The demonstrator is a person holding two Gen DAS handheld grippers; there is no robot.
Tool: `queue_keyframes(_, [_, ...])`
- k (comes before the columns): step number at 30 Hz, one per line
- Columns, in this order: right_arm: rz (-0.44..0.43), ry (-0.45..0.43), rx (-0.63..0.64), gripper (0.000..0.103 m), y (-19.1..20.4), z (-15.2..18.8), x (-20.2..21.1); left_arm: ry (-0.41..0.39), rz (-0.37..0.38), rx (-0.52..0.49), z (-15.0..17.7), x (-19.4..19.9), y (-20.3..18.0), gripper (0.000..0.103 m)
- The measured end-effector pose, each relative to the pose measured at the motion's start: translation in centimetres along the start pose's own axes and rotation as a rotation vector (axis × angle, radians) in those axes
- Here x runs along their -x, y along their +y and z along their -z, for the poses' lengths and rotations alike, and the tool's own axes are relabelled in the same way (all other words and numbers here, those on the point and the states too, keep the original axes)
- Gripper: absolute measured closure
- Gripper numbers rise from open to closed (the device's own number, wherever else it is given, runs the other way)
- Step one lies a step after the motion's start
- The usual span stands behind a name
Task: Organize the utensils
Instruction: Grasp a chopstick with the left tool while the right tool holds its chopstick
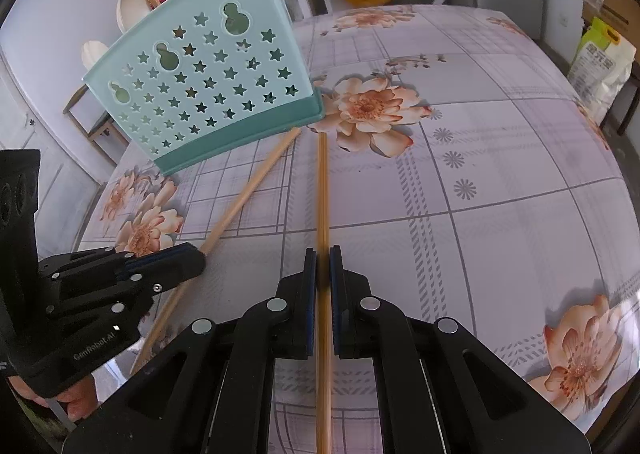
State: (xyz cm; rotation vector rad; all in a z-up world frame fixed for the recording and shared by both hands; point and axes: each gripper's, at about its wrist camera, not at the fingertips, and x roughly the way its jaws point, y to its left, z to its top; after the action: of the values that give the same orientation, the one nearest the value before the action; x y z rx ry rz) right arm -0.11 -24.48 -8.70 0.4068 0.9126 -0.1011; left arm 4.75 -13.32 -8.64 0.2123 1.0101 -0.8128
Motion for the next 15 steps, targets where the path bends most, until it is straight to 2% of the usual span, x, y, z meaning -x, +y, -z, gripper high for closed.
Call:
queue_keyframes(6, [-0.022, 0.011, 0.013, 0.098, 0.2, 0.4, 0.2, 0.032, -0.037, 0.006, 2.2, 2.4, 1.5, 0.097])
queue_keyframes(12, [-0.089, 0.050, 0.032, 0.098, 1.2, 1.2, 0.4, 0.063, -0.071, 0.082, 4.4, 4.8, 4.2, 0.097])
queue_keyframes(15, [-0.092, 0.051, 0.057, 0.098, 1.9, 1.4, 0.3, 0.071, -0.058, 0.101, 4.6, 5.2, 4.7, 0.097])
